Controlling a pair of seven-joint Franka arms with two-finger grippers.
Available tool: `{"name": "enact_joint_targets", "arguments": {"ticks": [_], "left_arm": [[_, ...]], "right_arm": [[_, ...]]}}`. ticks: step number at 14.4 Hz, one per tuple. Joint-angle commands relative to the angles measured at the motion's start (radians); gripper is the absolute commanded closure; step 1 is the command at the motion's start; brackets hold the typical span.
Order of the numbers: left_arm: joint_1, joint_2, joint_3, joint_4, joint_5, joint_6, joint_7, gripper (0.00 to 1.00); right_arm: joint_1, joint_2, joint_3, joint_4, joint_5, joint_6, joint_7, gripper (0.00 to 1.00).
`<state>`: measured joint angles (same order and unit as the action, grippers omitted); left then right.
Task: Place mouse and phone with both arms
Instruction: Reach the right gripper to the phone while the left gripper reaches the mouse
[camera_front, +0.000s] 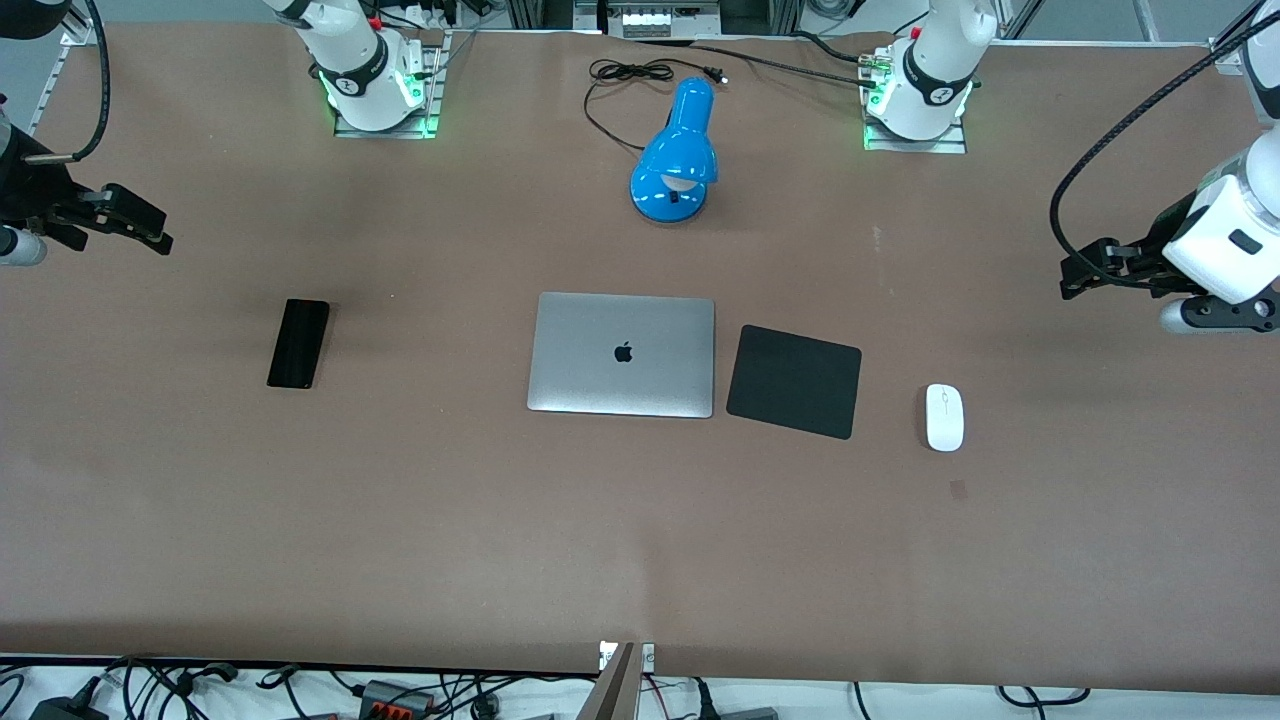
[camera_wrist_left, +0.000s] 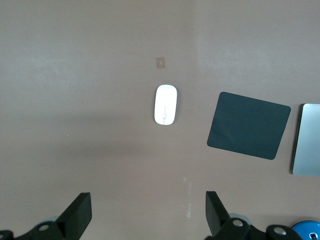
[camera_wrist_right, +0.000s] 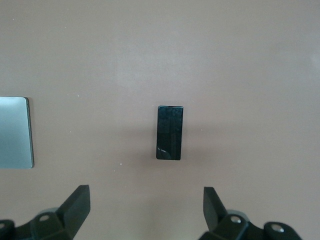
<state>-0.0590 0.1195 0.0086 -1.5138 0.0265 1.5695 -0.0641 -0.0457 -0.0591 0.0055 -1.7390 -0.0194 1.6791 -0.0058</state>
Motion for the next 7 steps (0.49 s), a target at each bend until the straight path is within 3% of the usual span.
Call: {"name": "enact_joint_targets", "arguments": {"ticks": [1,7], "left_arm": [[-0.013,-0.002,-0.001,0.012,-0.031,0.007,0.020,0.00],[0.002,0.023,0.005,0.018,-0.025,-0.014,0.026,0.00]], "right_arm": [[0.000,-0.025,-0.002,-0.017,0.007,0.001,-0.010,0.00],[0.001,-0.015,-0.001,-0.016,0.007,0.007,-0.010,0.00]]}}
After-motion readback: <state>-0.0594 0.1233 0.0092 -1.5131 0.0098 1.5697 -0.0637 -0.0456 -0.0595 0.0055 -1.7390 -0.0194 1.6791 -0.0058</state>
